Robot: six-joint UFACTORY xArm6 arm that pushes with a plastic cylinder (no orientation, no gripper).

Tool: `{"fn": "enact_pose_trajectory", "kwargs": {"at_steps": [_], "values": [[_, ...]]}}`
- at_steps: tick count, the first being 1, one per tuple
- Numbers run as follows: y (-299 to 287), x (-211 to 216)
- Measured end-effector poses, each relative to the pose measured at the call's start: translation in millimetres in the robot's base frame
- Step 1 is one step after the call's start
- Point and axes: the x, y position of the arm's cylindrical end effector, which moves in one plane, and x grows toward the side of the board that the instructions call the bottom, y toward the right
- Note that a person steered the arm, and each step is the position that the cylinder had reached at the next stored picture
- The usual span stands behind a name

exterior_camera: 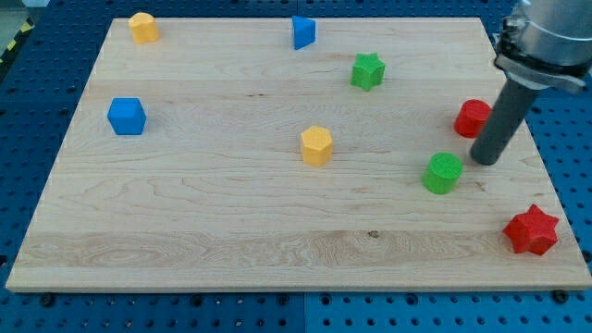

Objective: Push the red circle to the top right of the board

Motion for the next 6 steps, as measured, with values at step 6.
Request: {"fn": "enact_pose_trajectory", "kwargs": {"at_steps": [6], "values": [[-3.9,-5.1]]}}
